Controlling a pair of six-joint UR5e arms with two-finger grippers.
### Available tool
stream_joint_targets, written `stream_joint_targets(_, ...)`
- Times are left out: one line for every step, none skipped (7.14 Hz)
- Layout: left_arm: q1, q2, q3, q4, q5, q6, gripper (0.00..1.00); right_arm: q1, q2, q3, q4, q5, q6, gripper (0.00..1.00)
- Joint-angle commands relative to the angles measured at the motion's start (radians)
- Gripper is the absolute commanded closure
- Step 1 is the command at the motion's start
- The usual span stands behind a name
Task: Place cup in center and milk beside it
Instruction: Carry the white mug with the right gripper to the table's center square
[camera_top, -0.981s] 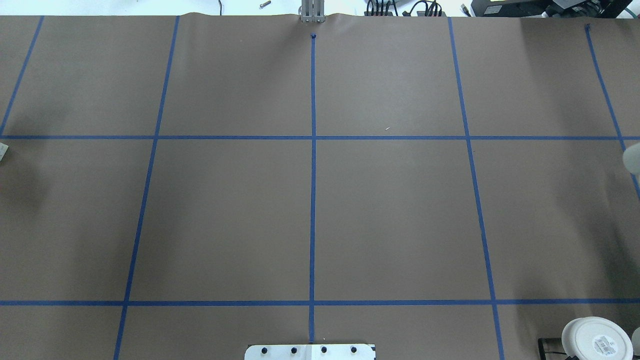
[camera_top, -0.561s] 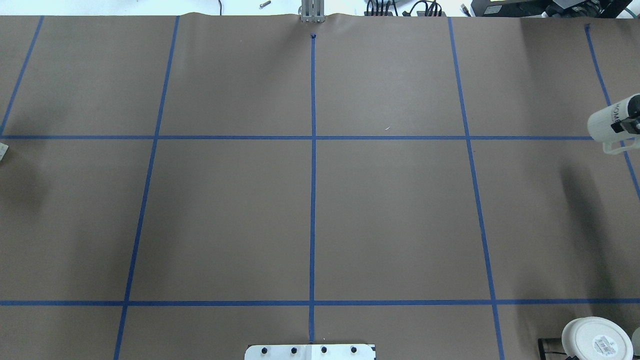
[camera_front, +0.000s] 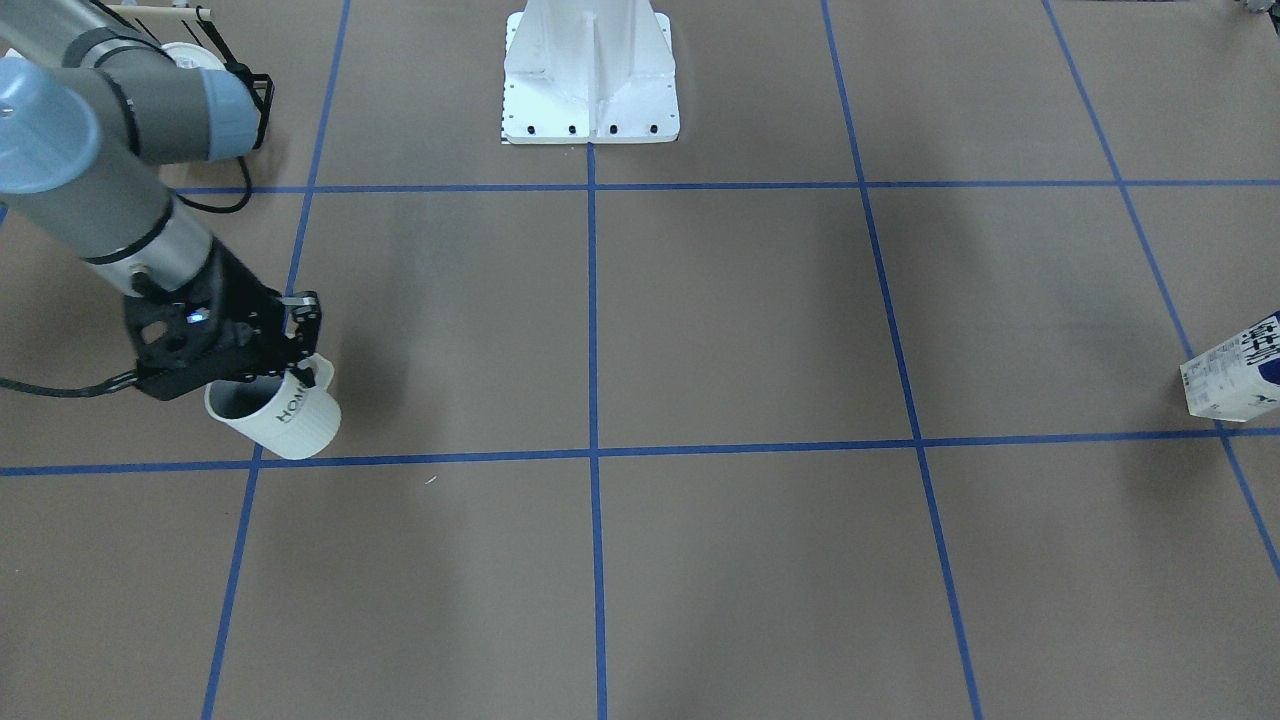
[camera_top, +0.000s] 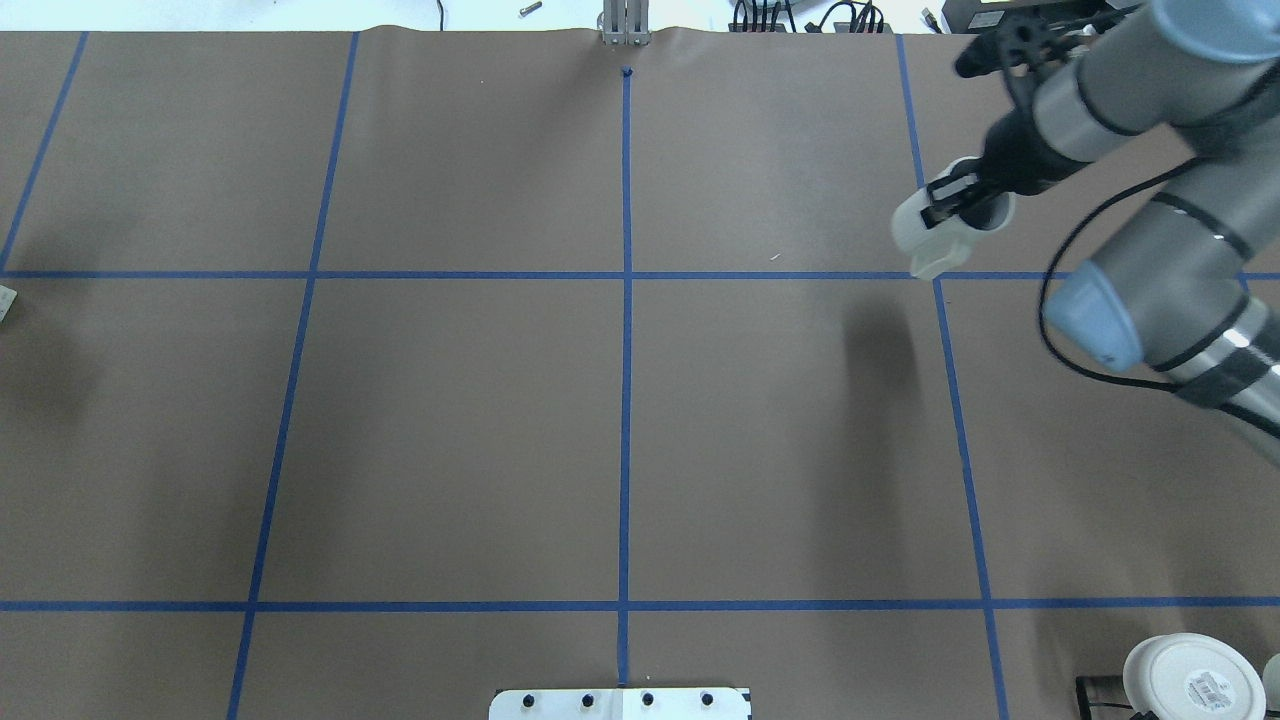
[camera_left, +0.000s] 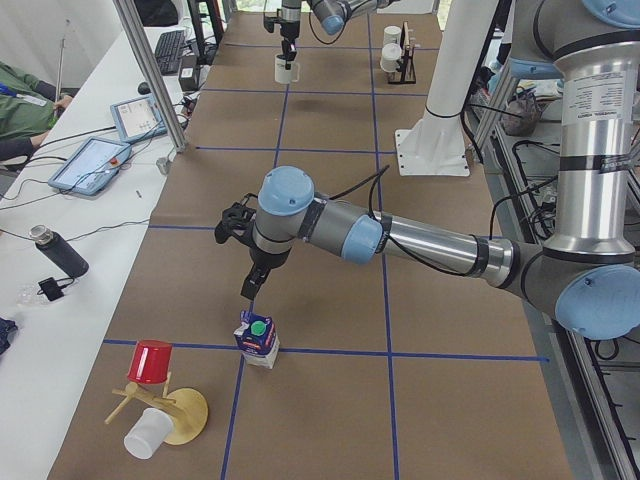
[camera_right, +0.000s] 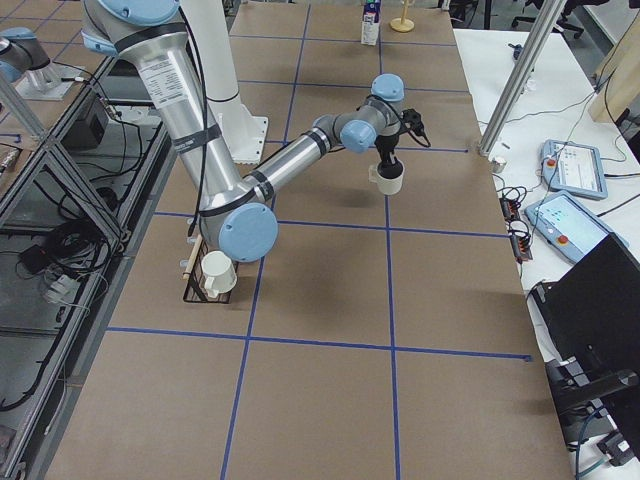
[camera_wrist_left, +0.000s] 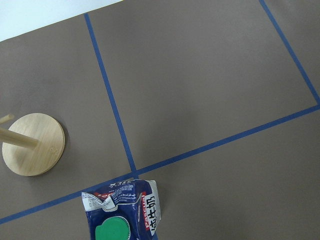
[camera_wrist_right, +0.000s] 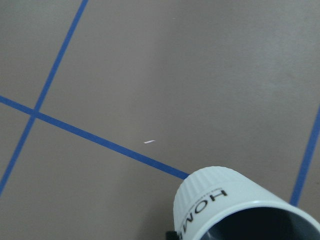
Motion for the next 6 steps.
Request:
stream_joint_targets(0.0,0.0,0.005,0.0,-0.001,0.0,0.01,-0.212,0.184,-0.014,-0.178,-0.196,0.173,1.0)
stream_joint_targets(0.0,0.0,0.007,0.0,-0.001,0.0,0.01,-0.291,0.296,-0.063,-0.287,-0.243,0.211,1.0)
stream_joint_targets(0.0,0.0,0.008,0.0,-0.001,0.0,0.01,-0.343,0.39,-0.164,-0.299,-0.274,0.256,1.0)
stream_joint_targets(0.0,0.0,0.011,0.0,0.001,-0.002,0.01,-0.383,0.433,-0.219,-0.299,-0.278,0.258,1.0)
stream_joint_targets(0.0,0.0,0.014,0.0,-0.001,-0.035,0.01,-0.409,0.435,-0.232,-0.294,-0.291,0.253,1.0)
stream_joint_targets(0.0,0.0,0.016,0.0,-0.001,-0.041,0.01,-0.42,0.434,-0.243,-0.294,-0.296,0.245,1.0)
